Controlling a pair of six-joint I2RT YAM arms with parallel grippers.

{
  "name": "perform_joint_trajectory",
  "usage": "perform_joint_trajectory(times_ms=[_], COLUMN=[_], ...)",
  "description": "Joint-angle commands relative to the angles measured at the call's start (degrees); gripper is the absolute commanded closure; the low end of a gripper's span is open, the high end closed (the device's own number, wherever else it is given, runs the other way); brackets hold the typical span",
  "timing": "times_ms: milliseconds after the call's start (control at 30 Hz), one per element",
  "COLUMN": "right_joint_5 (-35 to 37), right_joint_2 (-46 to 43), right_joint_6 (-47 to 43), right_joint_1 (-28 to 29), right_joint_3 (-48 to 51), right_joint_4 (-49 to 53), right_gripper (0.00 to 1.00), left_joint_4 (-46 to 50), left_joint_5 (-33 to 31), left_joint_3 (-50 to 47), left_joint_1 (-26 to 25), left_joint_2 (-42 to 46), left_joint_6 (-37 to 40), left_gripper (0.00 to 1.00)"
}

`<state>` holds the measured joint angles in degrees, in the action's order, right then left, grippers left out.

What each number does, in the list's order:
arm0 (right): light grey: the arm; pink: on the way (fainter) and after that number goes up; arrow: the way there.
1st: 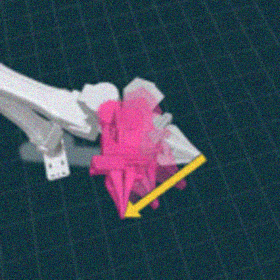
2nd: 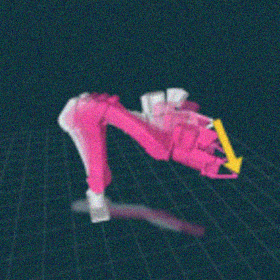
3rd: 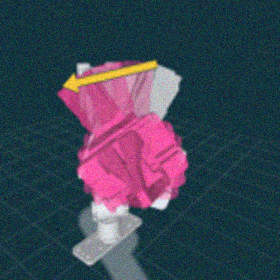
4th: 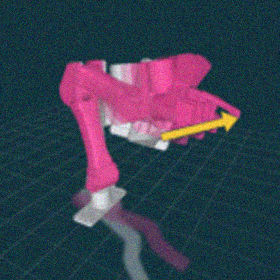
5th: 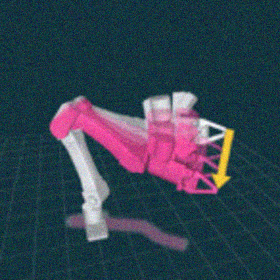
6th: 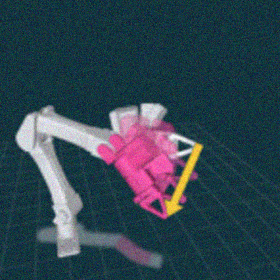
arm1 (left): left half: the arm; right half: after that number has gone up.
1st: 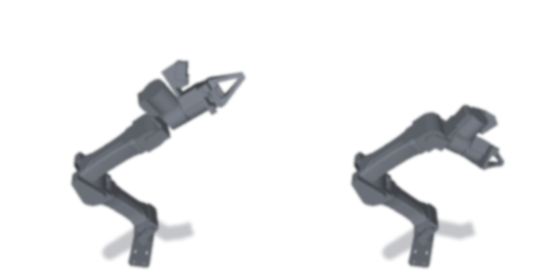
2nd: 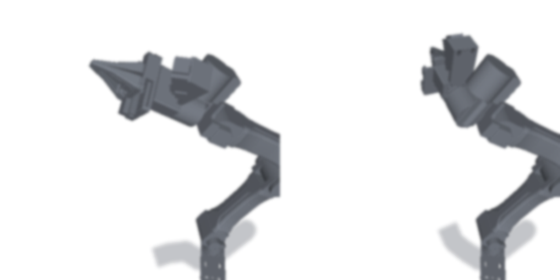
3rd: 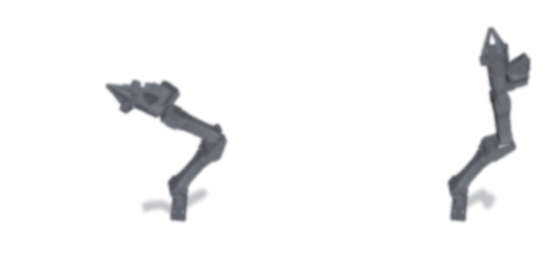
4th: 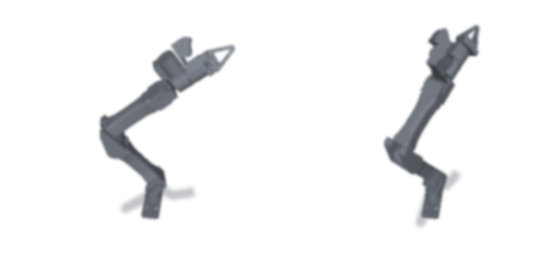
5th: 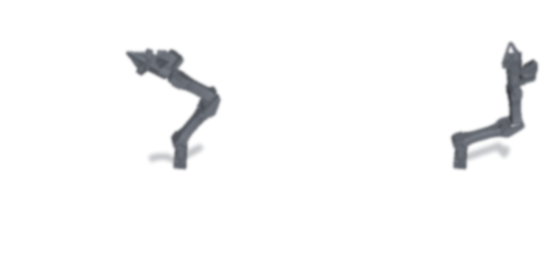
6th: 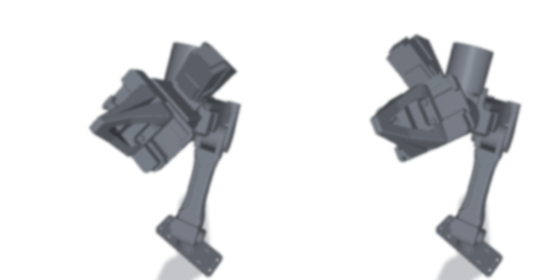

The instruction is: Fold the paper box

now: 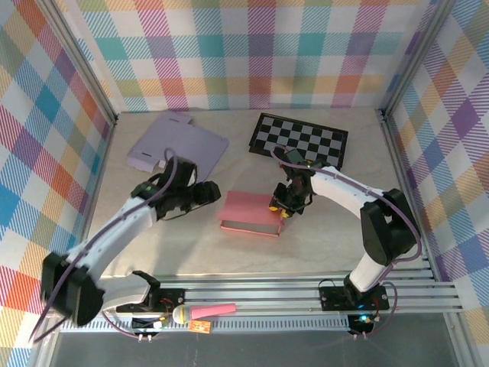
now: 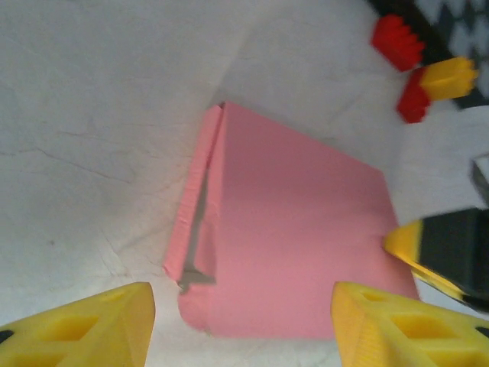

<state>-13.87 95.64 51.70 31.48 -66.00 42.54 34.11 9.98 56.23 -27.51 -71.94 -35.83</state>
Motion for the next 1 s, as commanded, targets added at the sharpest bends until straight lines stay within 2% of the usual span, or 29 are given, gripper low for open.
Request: perform_joint_trajectory(times_ms=[0,100,267,533,667,833,967], right_joint_5=[2.15,3.01,4.02,4.55,5.31,5.35,4.37], right_joint_2=[1.62,2.69,4.13,5.6,5.71,4.72,4.3], right_joint_6=[-3.32,-4.88,-6.47,-8.12,-9.64,-11.16,-12.36], right_joint_1=[0.33,0.31,0.33,0.33,0.18,-1.07,-1.77], right_joint_3=[-1.24,-2.15,-3.82,-5.62,-5.76,-3.94,-2.98], right_joint_4=[3.66,4.6,6.26,8.45,9.63,9.6,8.59], right_gripper=[0.7,0.7,0.69,0.68,0.64,0.53,0.51], left_joint_4=[4.21,1.75,1.0,-2.48,-4.3,-4.81,-5.85], left_joint_5=[4.72,7.2,7.24,7.88,7.87,7.95,8.5], left_joint_3=[3.89,5.34,6.29,4.45,3.73,2.71,1.73], left_joint_1=[0.55,0.62,0.7,0.67,0.65,0.72,0.69], left_joint_2=[-7.35,-12.89,-18.7,-23.23,-23.49,-24.02,-24.09], left_joint_6=[6.41,8.91,11.51,12.72,12.97,13.44,13.04], left_gripper=[0.38,0.37,0.38,0.48,0.52,0.58,0.61])
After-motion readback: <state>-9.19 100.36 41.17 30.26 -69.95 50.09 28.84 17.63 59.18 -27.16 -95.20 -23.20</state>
